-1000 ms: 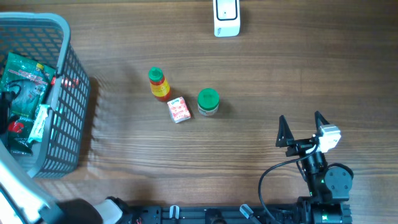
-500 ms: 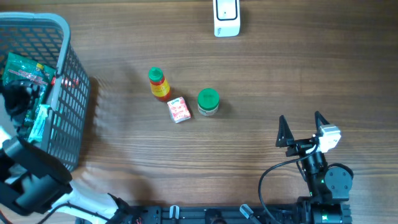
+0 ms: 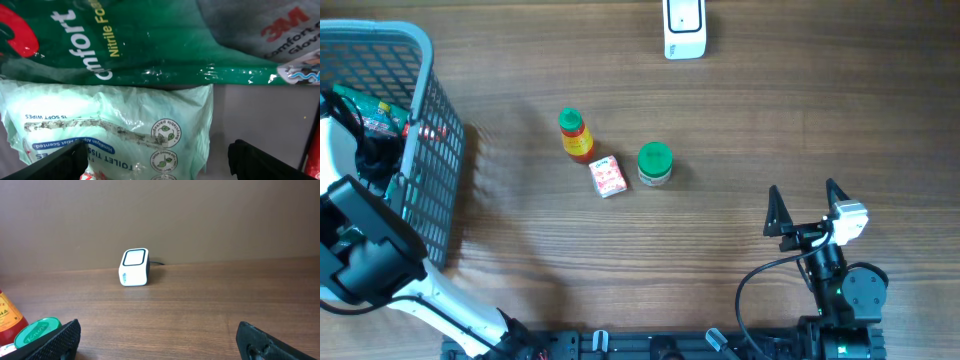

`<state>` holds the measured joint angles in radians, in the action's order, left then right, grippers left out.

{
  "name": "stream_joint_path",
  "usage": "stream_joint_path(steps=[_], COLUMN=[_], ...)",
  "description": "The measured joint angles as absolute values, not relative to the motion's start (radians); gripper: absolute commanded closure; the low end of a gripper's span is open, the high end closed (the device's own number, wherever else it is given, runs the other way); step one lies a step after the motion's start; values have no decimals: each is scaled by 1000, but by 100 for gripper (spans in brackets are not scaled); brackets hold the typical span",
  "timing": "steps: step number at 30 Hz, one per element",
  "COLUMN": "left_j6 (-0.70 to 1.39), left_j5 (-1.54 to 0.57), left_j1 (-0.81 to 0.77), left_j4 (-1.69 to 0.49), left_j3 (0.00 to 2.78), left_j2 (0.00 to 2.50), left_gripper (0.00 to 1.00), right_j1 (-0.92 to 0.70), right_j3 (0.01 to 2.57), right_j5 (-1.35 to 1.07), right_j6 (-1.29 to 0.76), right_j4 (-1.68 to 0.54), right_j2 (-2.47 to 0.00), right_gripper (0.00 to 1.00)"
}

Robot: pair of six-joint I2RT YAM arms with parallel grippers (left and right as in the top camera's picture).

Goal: Scan the item barcode
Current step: 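Reach into the basket and grasp the mint toilet-wipes pack with left gripper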

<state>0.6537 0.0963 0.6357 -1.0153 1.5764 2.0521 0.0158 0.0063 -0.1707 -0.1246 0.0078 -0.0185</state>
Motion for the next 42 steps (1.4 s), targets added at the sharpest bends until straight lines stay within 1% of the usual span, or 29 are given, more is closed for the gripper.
stream_joint_path(steps=[2,3,4,5,7,8,9,13,17,20,24,26,29,32,35,37,39,42], left_j6=[659,662,661,663,655,656,655,652,652,652,652,653,653,653,654,656,657,657], left_j5=[106,113,126,134,149,149,148,141,130,109,101,98,53,-58,-213,-303,-345,-374], left_j1=[635,635,635,635,635,635,633,630,635,642,649,652,655,655,649,616,563,382], left_j4=[-1011,-1013,-1018,-1021,-1027,-1028,-1025,-1049,-1173,-1309,-1431,-1471,-1475,-1451,-1395,-1363,-1353,-1353], left_j3=[1579,1582,1584,1585,1588,1591,1594,1610,1654,1748,1942,2017,2070,2085,2091,2092,2092,2092], left_j2=[2060,2066,2071,2074,2077,2077,2077,2078,2091,2097,2054,1984,1833,1671,1538,1467,1421,1355], left_gripper=[21,34,41,50,76,84,96,96,96,96,96,96,96,96,96,96,96,96], right_j1=[16,16,16,16,16,16,16,16,16,16,16,16,16,16,16,16,16,16], right_j3=[6,6,6,6,6,6,6,6,6,6,6,6,6,6,6,6,6,6], right_j5=[-171,-170,-171,-170,-171,-171,-171,-170,-171,-171,-170,-171,-171,-171,-170,-171,-171,-171], right_j6=[-125,-125,-125,-125,-125,-125,-125,-125,-125,-125,-125,-125,-125,-125,-125,-125,-125,-125], right_j4=[7,8,7,7,7,7,7,7,7,8,7,7,7,7,7,7,8,7], right_j2=[-19,-19,-19,-19,-19,-19,-19,-19,-19,-19,-19,-19,-19,-19,-19,-19,-19,-19], right_gripper=[0,0,0,0,0,0,0,0,0,0,0,0,0,0,0,0,0,0])
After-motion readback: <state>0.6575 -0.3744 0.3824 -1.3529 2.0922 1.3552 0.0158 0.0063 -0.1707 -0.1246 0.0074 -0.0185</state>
